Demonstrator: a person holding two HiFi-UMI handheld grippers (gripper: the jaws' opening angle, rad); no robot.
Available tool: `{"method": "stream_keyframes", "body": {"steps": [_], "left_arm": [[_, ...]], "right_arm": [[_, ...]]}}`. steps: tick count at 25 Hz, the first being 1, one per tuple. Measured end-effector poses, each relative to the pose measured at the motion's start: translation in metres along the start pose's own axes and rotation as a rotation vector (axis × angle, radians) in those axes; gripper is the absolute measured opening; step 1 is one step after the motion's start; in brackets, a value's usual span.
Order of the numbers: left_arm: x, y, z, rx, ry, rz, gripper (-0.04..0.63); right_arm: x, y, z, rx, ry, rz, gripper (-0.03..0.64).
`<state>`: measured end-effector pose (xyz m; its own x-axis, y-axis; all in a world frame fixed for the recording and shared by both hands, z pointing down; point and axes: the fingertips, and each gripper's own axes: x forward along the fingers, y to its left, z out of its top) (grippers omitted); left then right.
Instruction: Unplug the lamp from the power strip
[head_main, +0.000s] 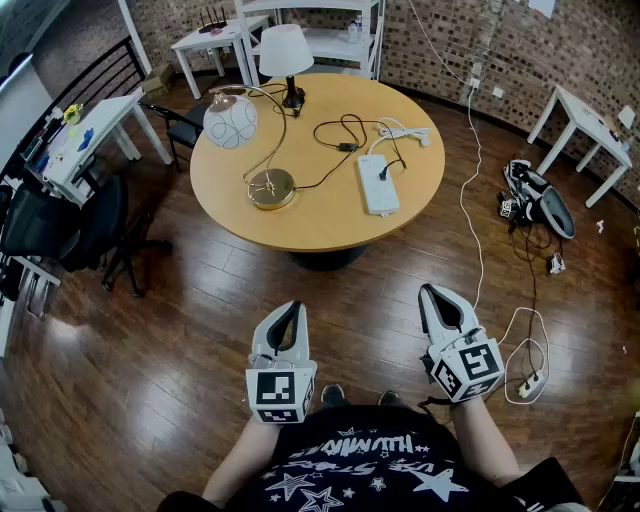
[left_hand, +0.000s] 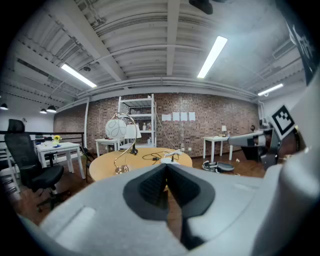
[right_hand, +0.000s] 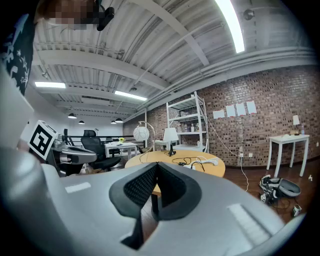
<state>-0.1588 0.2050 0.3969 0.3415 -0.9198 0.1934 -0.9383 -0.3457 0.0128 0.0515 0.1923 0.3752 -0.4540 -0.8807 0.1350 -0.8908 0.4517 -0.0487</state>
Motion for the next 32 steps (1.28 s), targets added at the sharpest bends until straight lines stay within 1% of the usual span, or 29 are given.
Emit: {"method": "stream_keyframes", "body": {"steps": [3, 7, 13, 16, 21, 26, 28, 30, 32], "left_arm": [[0.004, 0.014, -0.001, 0.015, -0.007, -0.021, 0.003], [0.009, 0.027, 0.000, 0.021, -0.019, -0.048, 0.003], [0.017, 0.027, 0.004, 0.013, -0.047, -0.096, 0.003], [0.027, 0.025, 0.005, 0.005, -0.045, -0.103, 0.003], [0.048, 0.029, 0.006, 0.009, -0.037, -0.088, 0.003], [0.085, 0.027, 0.013, 0.015, -0.042, -0.079, 0.003], [0.103, 0.030, 0.018, 0.019, -0.057, -0.049, 0.003], [0.122, 0.034, 0.027, 0.010, -0.087, 0.000, 0.003], [0.144, 0.034, 0.033, 0.000, -0.103, 0.021, 0.003]], "right_arm": [[0.009, 0.006, 0.003, -0.031, -0.014, -0.014, 0.008], [0.012, 0.005, 0.000, -0.003, -0.012, -0.076, 0.008], [0.009, -0.004, -0.008, 0.006, 0.009, -0.138, 0.008], [0.014, -0.012, -0.009, 0.016, 0.009, -0.146, 0.008], [0.041, -0.027, -0.007, 0.022, -0.004, -0.124, 0.008], [0.081, -0.057, 0.001, 0.029, -0.021, -0.106, 0.008], [0.098, -0.068, -0.001, 0.034, -0.018, -0.088, 0.008], [0.113, -0.081, -0.005, 0.041, -0.004, -0.068, 0.008], [0.128, -0.096, -0.009, 0.043, 0.007, -0.054, 0.008]]}}
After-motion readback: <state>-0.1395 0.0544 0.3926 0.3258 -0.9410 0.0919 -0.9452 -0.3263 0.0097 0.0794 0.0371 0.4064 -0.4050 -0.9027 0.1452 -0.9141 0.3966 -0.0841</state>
